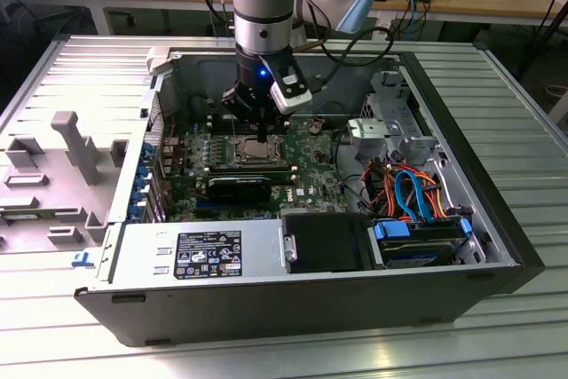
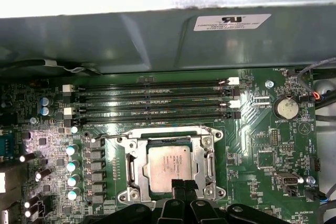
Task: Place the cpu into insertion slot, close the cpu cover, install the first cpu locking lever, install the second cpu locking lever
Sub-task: 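Install the first cpu locking lever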
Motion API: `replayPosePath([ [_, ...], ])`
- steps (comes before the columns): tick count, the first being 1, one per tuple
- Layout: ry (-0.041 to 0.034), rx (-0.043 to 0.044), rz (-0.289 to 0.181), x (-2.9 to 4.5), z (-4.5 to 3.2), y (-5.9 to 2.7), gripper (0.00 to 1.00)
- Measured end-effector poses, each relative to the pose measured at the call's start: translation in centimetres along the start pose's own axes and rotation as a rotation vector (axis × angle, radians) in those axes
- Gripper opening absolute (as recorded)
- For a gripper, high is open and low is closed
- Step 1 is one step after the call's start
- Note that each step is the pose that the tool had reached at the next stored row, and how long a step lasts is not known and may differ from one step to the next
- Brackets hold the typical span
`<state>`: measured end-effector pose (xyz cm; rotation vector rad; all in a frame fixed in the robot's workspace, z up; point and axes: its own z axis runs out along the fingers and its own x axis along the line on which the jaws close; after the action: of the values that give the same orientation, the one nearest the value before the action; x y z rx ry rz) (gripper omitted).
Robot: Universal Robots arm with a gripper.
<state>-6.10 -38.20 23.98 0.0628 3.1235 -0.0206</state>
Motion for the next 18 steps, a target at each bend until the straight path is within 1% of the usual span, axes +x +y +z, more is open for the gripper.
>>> replayPosePath([
  [18, -0.0004, -0.0005, -0.029, 0.0, 0.0, 0.0, 0.11],
])
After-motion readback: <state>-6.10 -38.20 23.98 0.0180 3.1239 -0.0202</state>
